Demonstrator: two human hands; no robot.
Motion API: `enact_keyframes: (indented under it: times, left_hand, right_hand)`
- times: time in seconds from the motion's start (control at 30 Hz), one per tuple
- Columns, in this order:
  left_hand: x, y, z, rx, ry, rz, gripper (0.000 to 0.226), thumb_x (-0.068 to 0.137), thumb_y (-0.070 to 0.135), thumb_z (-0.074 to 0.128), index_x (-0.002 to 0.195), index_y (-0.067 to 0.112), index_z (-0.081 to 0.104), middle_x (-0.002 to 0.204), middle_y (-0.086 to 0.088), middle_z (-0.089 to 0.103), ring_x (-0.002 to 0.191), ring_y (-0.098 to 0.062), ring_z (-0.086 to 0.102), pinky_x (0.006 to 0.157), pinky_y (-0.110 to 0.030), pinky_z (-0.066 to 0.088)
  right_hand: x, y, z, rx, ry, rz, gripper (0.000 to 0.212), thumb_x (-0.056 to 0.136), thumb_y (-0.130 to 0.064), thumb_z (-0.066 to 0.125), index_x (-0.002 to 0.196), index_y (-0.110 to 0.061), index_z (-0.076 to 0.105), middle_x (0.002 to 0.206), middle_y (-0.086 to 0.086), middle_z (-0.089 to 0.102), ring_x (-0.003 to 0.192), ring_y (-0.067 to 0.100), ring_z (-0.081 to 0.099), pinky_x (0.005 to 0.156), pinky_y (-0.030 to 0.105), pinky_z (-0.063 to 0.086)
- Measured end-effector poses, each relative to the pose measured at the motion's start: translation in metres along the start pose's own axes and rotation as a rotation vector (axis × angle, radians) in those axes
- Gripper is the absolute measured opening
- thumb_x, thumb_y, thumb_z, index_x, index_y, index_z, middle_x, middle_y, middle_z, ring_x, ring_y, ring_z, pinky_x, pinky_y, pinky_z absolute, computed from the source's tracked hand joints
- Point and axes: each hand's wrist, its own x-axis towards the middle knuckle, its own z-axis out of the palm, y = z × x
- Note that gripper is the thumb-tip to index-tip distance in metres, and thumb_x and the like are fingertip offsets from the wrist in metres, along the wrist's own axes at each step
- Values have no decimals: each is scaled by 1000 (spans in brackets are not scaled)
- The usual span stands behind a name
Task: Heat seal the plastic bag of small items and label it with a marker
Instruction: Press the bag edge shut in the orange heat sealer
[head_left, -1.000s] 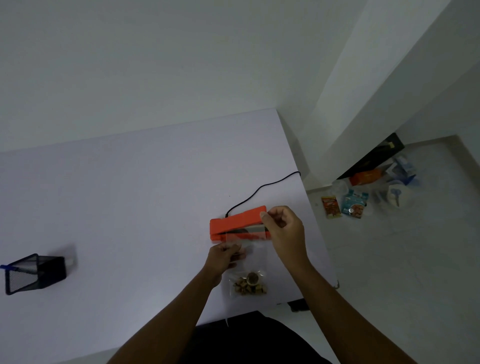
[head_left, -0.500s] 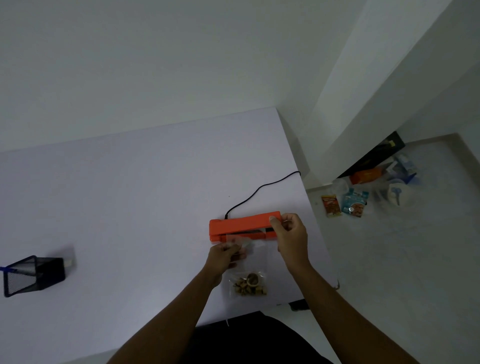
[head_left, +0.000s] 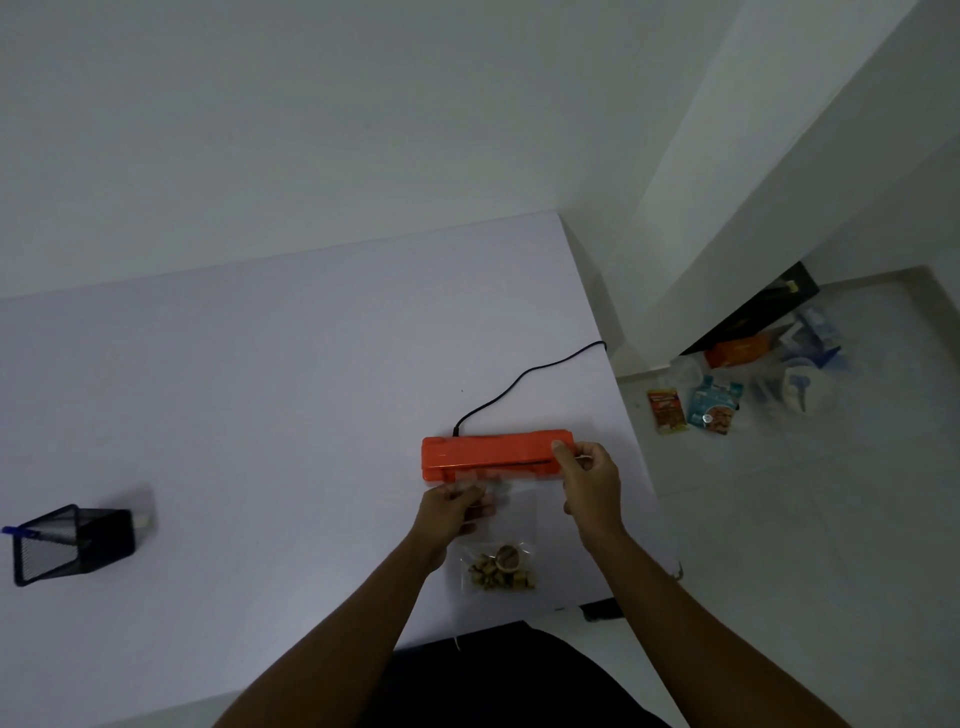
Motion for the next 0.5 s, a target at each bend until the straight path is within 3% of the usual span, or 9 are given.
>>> enact_keyframes:
  times: [0.2, 0.5]
  left_hand:
    - [0, 2, 1, -2, -4, -12, 18, 94, 27, 62, 96, 13, 71, 86, -1, 79, 88, -21, 73, 88, -42, 53]
    - [2, 1, 0, -1, 1, -14, 21, 94, 28, 62, 101, 10, 70, 88, -3, 79, 86, -19, 74, 88, -42, 53]
  right_hand:
    - [5, 5, 1, -19, -1, 21, 25, 85, -44, 67, 93, -21, 62, 82, 7, 63, 66, 18, 56, 61, 32, 47]
    - [9, 5, -5, 0, -31, 74, 30, 86, -37, 70, 99, -10, 65, 71, 4, 56, 53, 13, 48, 40, 24, 40]
